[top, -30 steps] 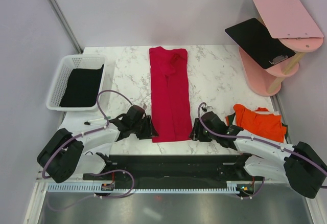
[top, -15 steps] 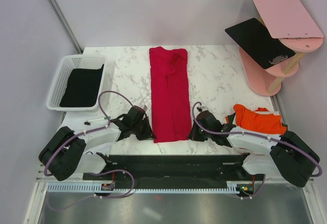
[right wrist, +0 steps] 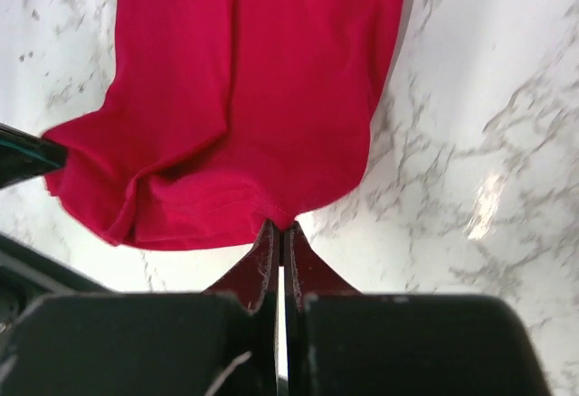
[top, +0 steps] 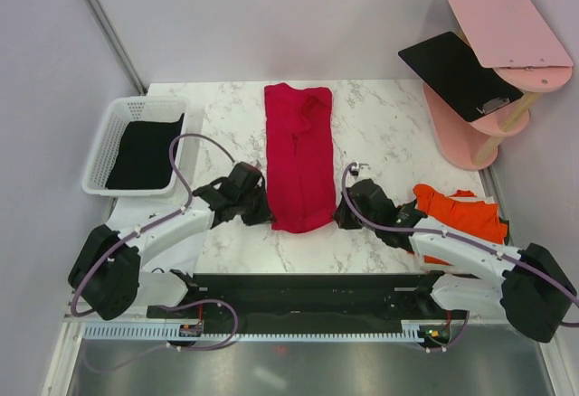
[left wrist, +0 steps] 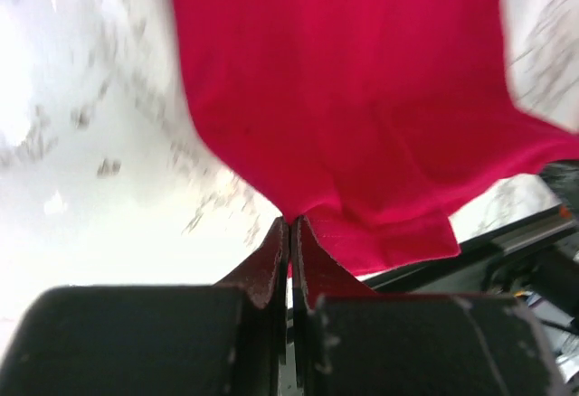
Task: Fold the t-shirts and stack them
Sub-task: Fold the folded rectangular tshirt in 1/3 of the way
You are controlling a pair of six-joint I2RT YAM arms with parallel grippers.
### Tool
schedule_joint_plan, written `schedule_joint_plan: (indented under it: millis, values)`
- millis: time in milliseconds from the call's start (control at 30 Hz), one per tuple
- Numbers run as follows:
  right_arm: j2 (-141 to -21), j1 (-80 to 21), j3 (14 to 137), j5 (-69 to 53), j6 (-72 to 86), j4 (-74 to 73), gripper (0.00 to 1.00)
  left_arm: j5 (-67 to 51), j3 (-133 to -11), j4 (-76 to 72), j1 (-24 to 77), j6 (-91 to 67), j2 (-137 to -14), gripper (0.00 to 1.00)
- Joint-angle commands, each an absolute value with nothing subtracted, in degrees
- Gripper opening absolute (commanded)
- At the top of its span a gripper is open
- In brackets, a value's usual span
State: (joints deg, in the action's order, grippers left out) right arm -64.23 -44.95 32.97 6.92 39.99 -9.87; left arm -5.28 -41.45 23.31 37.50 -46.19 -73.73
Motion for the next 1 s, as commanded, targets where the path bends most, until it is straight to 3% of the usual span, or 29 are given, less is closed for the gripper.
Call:
schedule_joint_plan:
  millis: [0, 567, 667, 700, 767, 800, 833, 867, 900, 967]
  values:
    - [-70.7, -43.3, 39.3, 14.5, 32.4, -7.9, 0.00, -2.5, -50.7, 25.5, 34.5, -41.1, -78.6, 0.02]
    - [-102.9, -30.2, 68.0, 7.1, 23.0, -0.9, 0.01, -7.3, -77.5, 28.4, 24.3, -31.6, -102.3, 0.02]
    - [-108.4, -29.4, 72.8, 5.5, 22.3, -2.1, 0.04, -8.3, -80.0, 28.7, 23.6, -31.6, -105.8, 0.02]
    - [-109.5, -29.2, 74.9, 5.6, 22.2, -2.5, 0.10, -8.9, -80.6, 28.8, 23.5, -31.4, -106.6, 0.03]
    - [-110.2, -28.8, 75.4, 7.0, 20.9, -2.4, 0.18, -9.1, -82.5, 29.2, 22.9, -31.2, -107.8, 0.43]
    - [-109.8, -28.8, 74.9, 8.2, 20.7, -1.9, 0.34, -8.9, -83.0, 29.4, 22.8, -30.9, -108.1, 0.73]
    - [-108.7, -28.8, 74.0, 9.6, 20.7, -1.3, 0.45, -8.3, -83.1, 29.4, 22.7, -30.8, -107.7, 0.89]
    - [-105.5, -28.8, 72.6, 11.5, 20.5, 1.3, 0.55, -7.3, -83.1, 29.4, 22.5, -30.7, -107.1, 0.99]
    - [-103.4, -28.7, 69.1, 12.6, 20.6, 2.8, 0.77, -6.5, -83.0, 29.4, 22.4, -30.2, -105.8, 1.00]
    - [-97.5, -28.9, 65.5, 14.6, 20.7, 6.1, 0.97, -5.5, -82.0, 29.4, 22.3, -29.4, -104.4, 1.00]
